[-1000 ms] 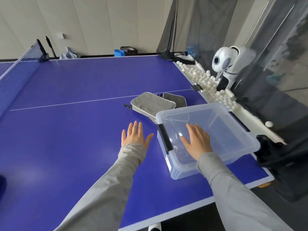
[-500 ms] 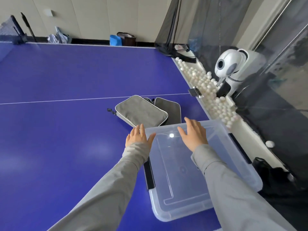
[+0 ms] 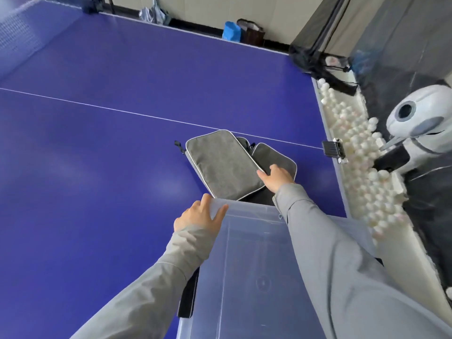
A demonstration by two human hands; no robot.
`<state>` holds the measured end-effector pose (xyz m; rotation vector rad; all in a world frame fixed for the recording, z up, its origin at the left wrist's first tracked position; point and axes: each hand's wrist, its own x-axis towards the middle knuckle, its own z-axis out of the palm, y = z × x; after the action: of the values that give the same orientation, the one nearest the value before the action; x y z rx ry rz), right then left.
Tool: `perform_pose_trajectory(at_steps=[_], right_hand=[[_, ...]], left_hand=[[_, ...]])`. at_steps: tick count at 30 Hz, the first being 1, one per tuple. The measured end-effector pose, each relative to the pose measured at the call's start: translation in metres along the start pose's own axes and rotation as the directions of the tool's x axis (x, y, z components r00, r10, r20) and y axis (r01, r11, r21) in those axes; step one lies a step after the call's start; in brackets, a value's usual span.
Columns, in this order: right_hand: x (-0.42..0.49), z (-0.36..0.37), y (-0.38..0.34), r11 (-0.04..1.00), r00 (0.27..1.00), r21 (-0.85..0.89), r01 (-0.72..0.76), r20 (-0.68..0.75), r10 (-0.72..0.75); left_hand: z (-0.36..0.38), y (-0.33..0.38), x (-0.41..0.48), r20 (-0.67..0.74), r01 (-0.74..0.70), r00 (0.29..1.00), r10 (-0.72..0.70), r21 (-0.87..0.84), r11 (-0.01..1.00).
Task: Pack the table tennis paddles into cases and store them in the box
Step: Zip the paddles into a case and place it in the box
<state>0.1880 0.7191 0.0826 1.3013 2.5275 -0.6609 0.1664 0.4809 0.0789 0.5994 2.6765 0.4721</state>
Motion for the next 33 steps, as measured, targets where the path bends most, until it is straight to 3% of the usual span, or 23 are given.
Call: perform_pose_trajectory(at_steps=[5, 10, 14, 17, 19, 21, 23, 25, 29, 33], right_hand=[[0.031, 0.022, 0.002, 0.985, 0.989, 0.132, -0.110, 0.117, 0.095], [0.037, 0.031, -0.003, 0.951, 0.990, 0.285, -0.121, 0.105, 0.094], [0.026, 0.017, -0.014, 0.770, 0.993, 0.633, -0.085, 0.116, 0.014], [0.009, -0.001, -0.025, 0.679, 1.000, 0.734, 0.003, 0.018, -0.025], [-0.009, -0.017, -0.035, 0.610, 0.996, 0.787, 0.088, -0.085, -0.035], [-0.032, -0.031, -0.046, 0.549, 0.977, 0.814, 0.192, -0.212, -0.028], [-0.061, -0.042, -0.056, 0.480, 0.950, 0.827, 0.292, -0.309, -0.045], [-0.094, -0.043, -0.068, 0.417, 0.930, 0.836, 0.357, -0.359, -0.075], [-0.156, -0.013, -0.097, 0.433, 0.898, 0.790, 0.433, -0.420, -0.131], [-0.206, 0.046, -0.143, 0.450, 0.915, 0.798, 0.400, -0.322, -0.241]], left_hand=[[0.003, 0.001, 0.001, -0.021, 0.034, 0.999, -0.034, 0.009, 0.999], [0.005, 0.001, 0.000, -0.023, 0.048, 0.999, -0.048, 0.012, 0.999], [0.005, 0.000, 0.000, -0.019, 0.054, 0.998, -0.054, 0.007, 0.999], [0.005, 0.000, 0.000, -0.012, 0.055, 0.998, -0.055, -0.022, 0.998], [0.003, -0.003, 0.000, 0.006, 0.074, 0.997, -0.074, -0.164, 0.984], [-0.004, -0.010, 0.000, 0.031, 0.105, 0.994, -0.102, -0.432, 0.896], [-0.020, -0.022, 0.005, 0.068, 0.162, 0.984, -0.163, -0.716, 0.679], [-0.046, -0.040, 0.015, 0.120, 0.199, 0.973, -0.198, -0.869, 0.454], [-0.114, -0.088, 0.044, 0.248, 0.263, 0.963, -0.103, -0.949, 0.176], [-0.161, -0.158, 0.063, 0.210, 0.211, 0.977, -0.026, -0.973, 0.094]])
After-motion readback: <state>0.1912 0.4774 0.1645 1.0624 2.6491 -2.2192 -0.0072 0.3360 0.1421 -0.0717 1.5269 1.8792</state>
